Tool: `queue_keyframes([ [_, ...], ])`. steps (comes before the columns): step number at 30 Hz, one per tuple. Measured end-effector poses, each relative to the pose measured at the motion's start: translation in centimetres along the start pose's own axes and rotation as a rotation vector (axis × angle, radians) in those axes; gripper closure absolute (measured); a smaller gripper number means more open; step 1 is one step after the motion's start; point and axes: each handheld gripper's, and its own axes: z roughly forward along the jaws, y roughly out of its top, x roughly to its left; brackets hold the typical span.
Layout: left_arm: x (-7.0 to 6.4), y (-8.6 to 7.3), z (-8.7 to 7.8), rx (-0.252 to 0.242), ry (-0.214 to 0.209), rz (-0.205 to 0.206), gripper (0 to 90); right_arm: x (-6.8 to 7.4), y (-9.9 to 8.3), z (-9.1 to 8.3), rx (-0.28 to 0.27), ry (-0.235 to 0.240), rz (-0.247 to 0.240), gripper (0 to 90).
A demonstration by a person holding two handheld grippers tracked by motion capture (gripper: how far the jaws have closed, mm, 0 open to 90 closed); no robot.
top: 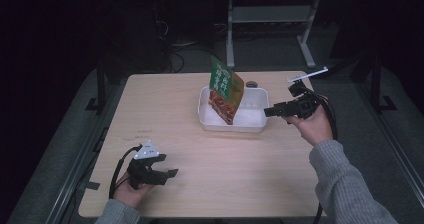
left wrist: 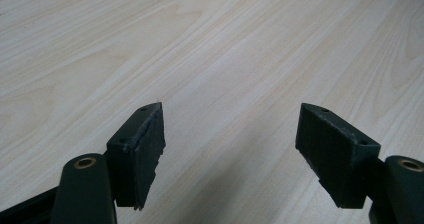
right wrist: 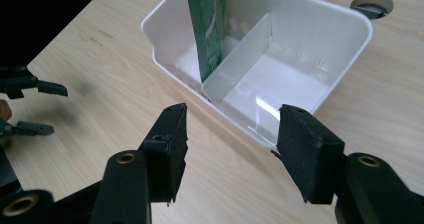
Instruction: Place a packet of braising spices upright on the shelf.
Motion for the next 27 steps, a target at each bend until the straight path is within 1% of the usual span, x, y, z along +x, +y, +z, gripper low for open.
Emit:
queue_keyframes([
  [2, 0.0, 0.0, 0.0, 0.000, 0.000, -0.001, 27.3, -0.2, -0.6, 0.1, -0.001, 0.011, 0.006, 43.8],
  [18, 0.1, -0.1, 0.2, 0.010, 0.000, 0.000, 26.8, -1.6, -4.8, 0.4, 0.011, 0.040, 0.041, 41.8],
  [23, 0.2, -0.2, 0.2, 0.007, 0.002, -0.009, 26.5, -1.9, -6.1, 0.5, 0.007, 0.050, 0.055, 41.7],
  [27, 0.2, -0.3, 0.3, 0.010, 0.003, -0.012, 26.4, -2.1, -7.3, 0.6, 0.007, 0.057, 0.057, 41.6],
])
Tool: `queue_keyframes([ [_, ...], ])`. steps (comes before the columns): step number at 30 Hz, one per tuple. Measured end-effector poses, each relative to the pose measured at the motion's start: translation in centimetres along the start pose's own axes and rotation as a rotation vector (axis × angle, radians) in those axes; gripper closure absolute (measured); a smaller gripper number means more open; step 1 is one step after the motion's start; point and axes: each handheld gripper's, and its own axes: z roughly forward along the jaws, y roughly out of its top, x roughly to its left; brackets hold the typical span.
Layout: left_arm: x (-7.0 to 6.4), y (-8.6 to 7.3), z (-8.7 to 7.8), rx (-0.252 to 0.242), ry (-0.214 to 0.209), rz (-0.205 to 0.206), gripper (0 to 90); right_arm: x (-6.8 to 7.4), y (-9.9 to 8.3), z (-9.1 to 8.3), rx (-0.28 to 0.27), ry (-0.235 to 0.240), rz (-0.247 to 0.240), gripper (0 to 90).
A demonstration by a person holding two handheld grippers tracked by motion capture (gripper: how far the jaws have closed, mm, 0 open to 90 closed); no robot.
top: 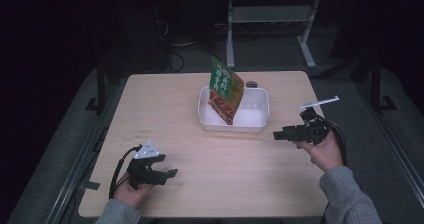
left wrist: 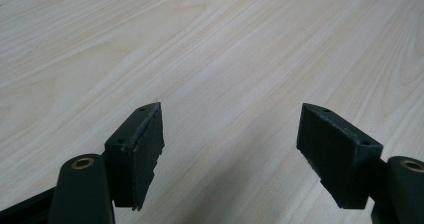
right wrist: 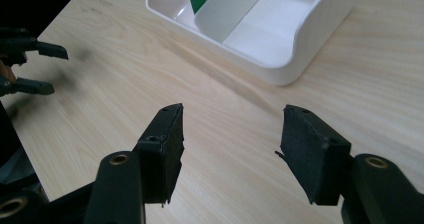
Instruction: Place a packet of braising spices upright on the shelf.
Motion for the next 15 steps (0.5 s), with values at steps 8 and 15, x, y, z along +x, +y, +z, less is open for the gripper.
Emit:
queue_keyframes([
  [8, 0.1, -0.1, 0.1, 0.003, -0.003, 0.001, 25.5, -0.4, -2.2, 0.3, 0.005, 0.012, 0.011, 41.5],
  [15, 0.0, -0.1, 0.3, 0.007, -0.002, 0.003, 25.4, -0.5, -4.6, 0.6, 0.005, 0.022, 0.018, 41.3],
])
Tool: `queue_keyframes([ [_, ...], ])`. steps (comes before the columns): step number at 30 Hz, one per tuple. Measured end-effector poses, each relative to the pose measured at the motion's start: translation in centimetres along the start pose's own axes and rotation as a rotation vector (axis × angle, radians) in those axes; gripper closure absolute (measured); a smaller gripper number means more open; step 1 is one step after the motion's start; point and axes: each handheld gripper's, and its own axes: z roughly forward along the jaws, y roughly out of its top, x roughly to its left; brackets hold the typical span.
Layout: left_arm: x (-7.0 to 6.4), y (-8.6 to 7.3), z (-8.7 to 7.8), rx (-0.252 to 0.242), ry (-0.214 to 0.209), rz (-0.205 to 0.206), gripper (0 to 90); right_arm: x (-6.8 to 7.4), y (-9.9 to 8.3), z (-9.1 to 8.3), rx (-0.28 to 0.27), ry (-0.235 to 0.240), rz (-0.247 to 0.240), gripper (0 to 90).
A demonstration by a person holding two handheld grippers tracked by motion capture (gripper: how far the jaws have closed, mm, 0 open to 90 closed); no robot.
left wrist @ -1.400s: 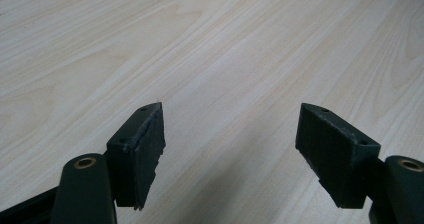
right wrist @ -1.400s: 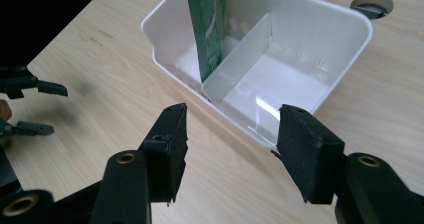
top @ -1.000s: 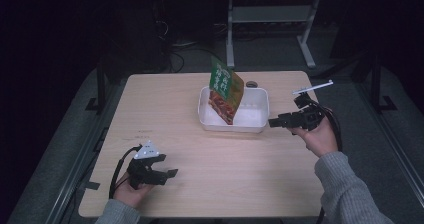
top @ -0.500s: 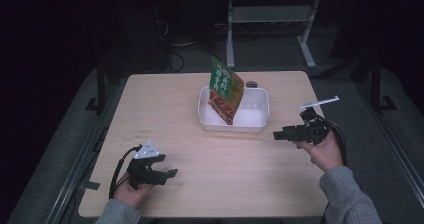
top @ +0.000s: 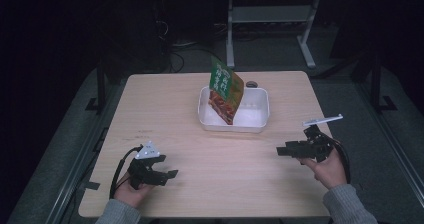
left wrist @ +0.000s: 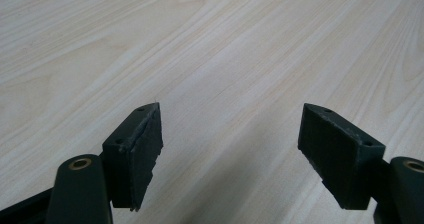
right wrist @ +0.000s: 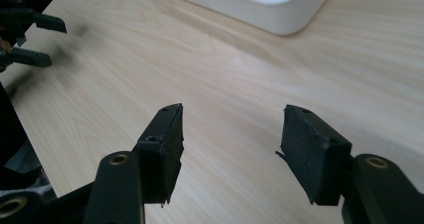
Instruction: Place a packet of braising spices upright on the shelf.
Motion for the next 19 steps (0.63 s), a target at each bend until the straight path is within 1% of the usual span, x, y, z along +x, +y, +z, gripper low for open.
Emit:
queue_keyframes([
  [5, 0.1, -0.1, 0.0, -0.002, 0.001, -0.001, 25.4, 0.2, -1.8, 0.3, -0.002, 0.006, -0.008, 40.8],
  [8, 0.1, -0.1, 0.0, 0.003, 0.001, 0.002, 25.5, 0.4, -3.0, 0.5, 0.000, 0.014, -0.004, 40.4],
  [10, 0.0, -0.1, 0.1, 0.003, -0.001, 0.001, 25.5, 0.5, -3.9, 0.7, -0.013, 0.016, -0.007, 40.1],
  [13, 0.0, 0.0, 0.2, 0.006, -0.003, 0.000, 25.5, 0.5, -5.6, 0.9, -0.033, 0.000, -0.001, 40.2],
  [15, 0.0, 0.0, 0.3, 0.006, -0.006, 0.006, 25.5, 0.5, -6.2, 1.0, -0.032, -0.001, 0.007, 40.4],
  [16, 0.0, 0.1, 0.4, 0.008, -0.006, 0.007, 25.5, 0.5, -6.5, 1.0, -0.038, -0.010, 0.005, 40.5],
  [19, -0.2, 0.1, 0.6, 0.014, -0.009, 0.012, 25.5, 0.7, -6.4, 1.2, -0.041, -0.023, -0.012, 40.4],
])
